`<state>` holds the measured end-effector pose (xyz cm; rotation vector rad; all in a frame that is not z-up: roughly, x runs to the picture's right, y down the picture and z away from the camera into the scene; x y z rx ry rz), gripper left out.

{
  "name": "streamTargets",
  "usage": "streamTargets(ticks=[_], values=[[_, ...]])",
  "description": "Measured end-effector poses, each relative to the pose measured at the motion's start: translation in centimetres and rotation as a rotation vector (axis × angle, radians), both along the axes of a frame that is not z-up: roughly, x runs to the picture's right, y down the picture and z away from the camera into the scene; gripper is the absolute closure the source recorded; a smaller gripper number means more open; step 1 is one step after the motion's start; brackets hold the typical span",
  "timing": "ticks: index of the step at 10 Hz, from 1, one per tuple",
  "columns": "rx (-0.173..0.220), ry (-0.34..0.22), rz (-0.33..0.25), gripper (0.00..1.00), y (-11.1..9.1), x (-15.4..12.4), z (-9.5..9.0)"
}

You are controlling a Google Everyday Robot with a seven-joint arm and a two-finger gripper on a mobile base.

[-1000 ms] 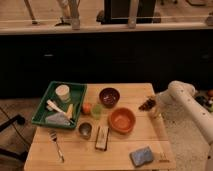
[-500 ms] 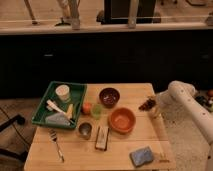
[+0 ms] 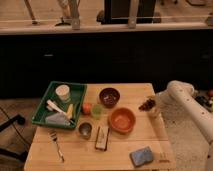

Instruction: Place grapes in purple bowl

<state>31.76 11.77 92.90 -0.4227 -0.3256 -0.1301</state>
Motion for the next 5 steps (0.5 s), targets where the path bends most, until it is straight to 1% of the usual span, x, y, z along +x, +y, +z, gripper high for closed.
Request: streamTargets(ticks=[1,2,4,5], values=[[0.003,0.004,-0.018,0.20,-0.93,-0.69,0.14],[-0.002,0.007,-0.028,0.20,-1.38,-1.10,0.36],[-0.011,0.019,-0.026,0.22,-1.66,-0.48,0.38],[-0.013,0.015,-0.029,0.30,-1.92,-0.69,0.57]])
